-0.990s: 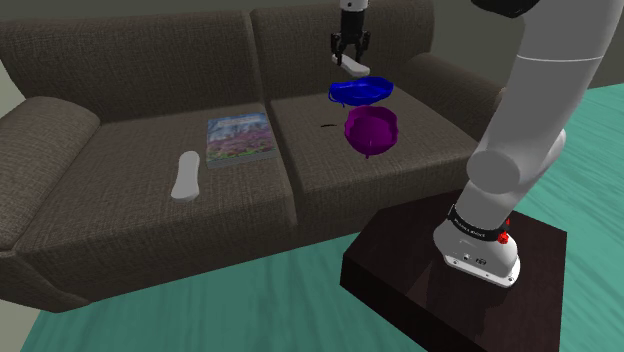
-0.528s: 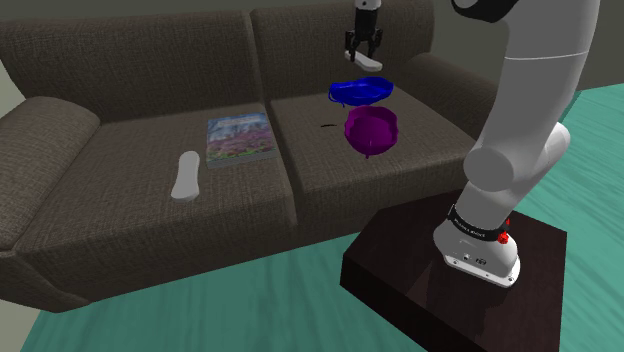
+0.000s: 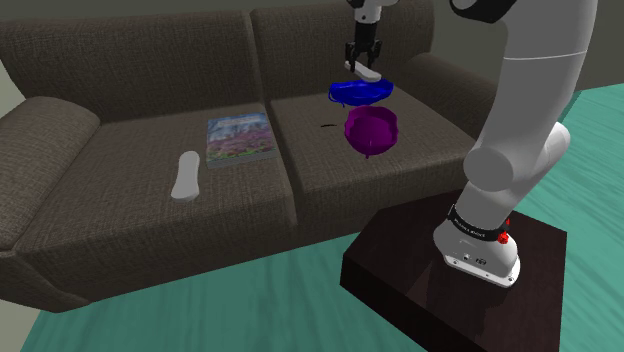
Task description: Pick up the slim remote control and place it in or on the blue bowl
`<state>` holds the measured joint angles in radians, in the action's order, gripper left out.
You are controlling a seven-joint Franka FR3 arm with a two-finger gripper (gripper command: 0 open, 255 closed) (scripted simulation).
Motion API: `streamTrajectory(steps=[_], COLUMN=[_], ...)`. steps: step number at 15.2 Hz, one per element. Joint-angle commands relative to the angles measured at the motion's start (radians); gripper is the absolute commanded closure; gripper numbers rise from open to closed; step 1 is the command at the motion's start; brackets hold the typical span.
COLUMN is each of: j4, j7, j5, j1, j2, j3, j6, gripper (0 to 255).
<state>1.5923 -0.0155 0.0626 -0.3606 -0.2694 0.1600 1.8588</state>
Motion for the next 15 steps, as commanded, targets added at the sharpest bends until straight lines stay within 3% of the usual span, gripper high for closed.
streamTrajectory(steps=[1, 5, 13, 14, 15], j4=[0.026, 0.066, 0.066, 0.066, 0.066], j7=[0.001, -0.002, -0.002, -0.002, -0.002], j5=[0.001, 0.003, 0.003, 0.003, 0.003], j1=[0.001, 0.002, 0.002, 0.002, 0.002], j2=[-0.002, -0.011, -0.011, -0.010, -0.010], j3=[-0.001, -0.002, -0.002, -0.002, -0.002], j6=[0.028, 0.077, 0.077, 0.077, 0.077], gripper=[255, 255, 255, 0, 0])
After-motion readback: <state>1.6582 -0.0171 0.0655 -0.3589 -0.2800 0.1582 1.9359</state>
